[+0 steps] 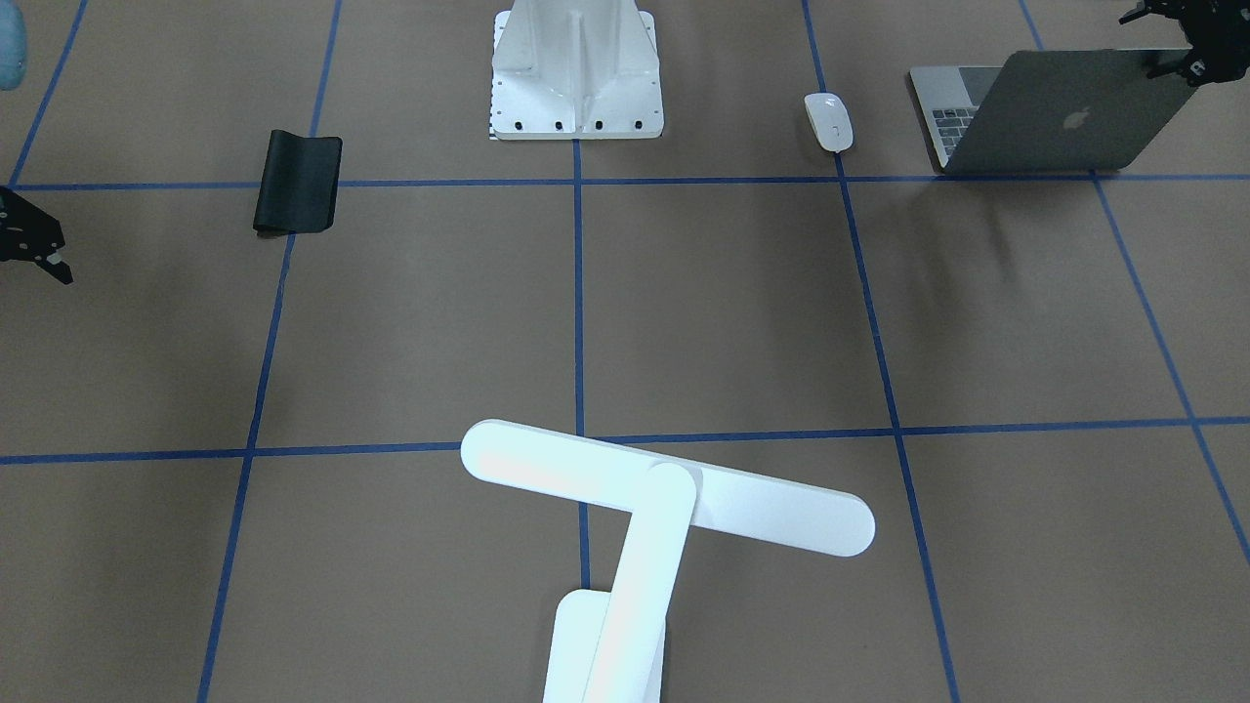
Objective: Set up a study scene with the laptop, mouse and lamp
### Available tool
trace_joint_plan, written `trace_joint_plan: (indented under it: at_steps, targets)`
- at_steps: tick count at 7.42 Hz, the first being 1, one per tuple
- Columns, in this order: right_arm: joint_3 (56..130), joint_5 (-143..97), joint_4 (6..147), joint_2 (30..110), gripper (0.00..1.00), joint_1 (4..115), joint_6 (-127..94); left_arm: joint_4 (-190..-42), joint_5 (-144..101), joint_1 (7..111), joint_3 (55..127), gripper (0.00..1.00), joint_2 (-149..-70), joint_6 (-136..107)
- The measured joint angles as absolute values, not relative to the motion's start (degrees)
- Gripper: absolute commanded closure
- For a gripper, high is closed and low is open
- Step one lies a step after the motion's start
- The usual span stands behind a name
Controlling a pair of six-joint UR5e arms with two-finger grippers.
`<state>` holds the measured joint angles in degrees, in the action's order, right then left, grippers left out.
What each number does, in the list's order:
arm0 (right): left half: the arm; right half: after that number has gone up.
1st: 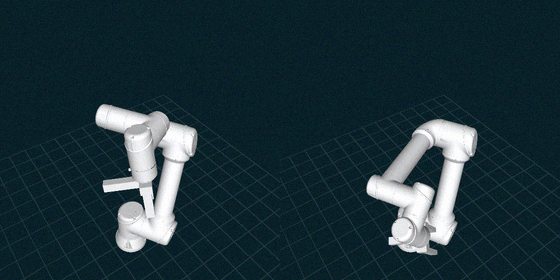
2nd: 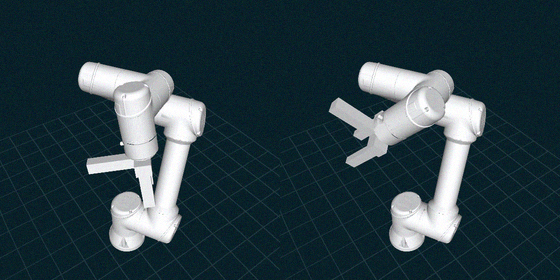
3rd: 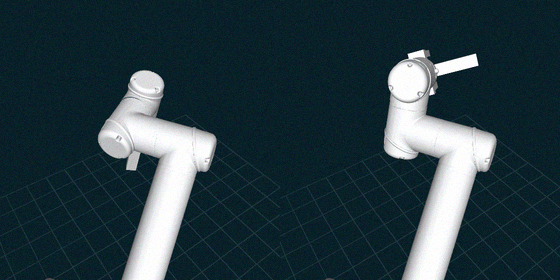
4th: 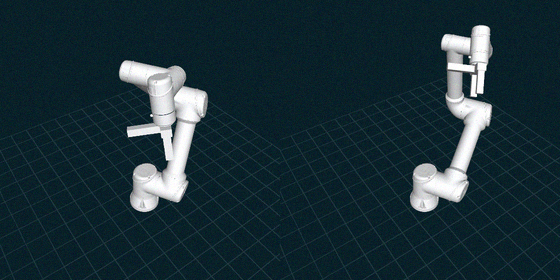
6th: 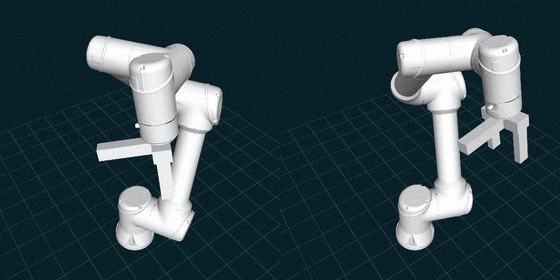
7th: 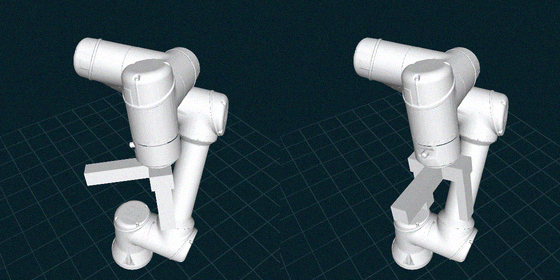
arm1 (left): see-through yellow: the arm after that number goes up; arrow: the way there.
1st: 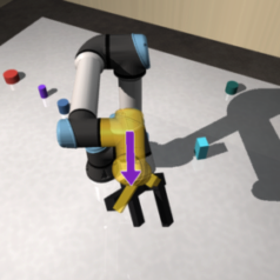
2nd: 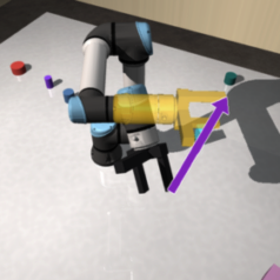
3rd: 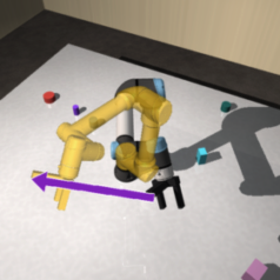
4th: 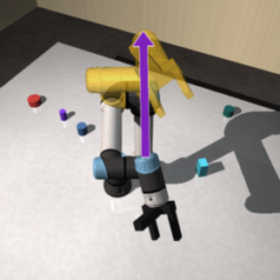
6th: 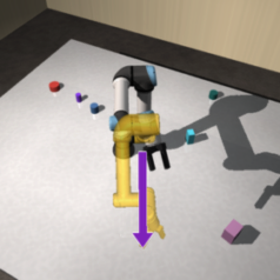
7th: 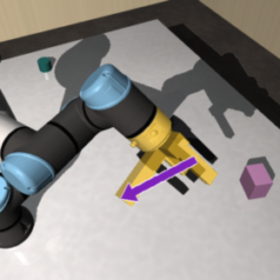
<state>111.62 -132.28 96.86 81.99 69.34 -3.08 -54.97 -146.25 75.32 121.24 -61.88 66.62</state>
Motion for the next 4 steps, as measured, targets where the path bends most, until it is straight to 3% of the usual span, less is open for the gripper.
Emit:
trace_joint_plan:
  at_steps: [4]
  targets:
    - [111.7, -131.4, 96.86, 81.95, 0.0, 69.35, -3.08, -55.5, -146.48, 75.32, 117.72, 0.14, -65.08, 66.64]
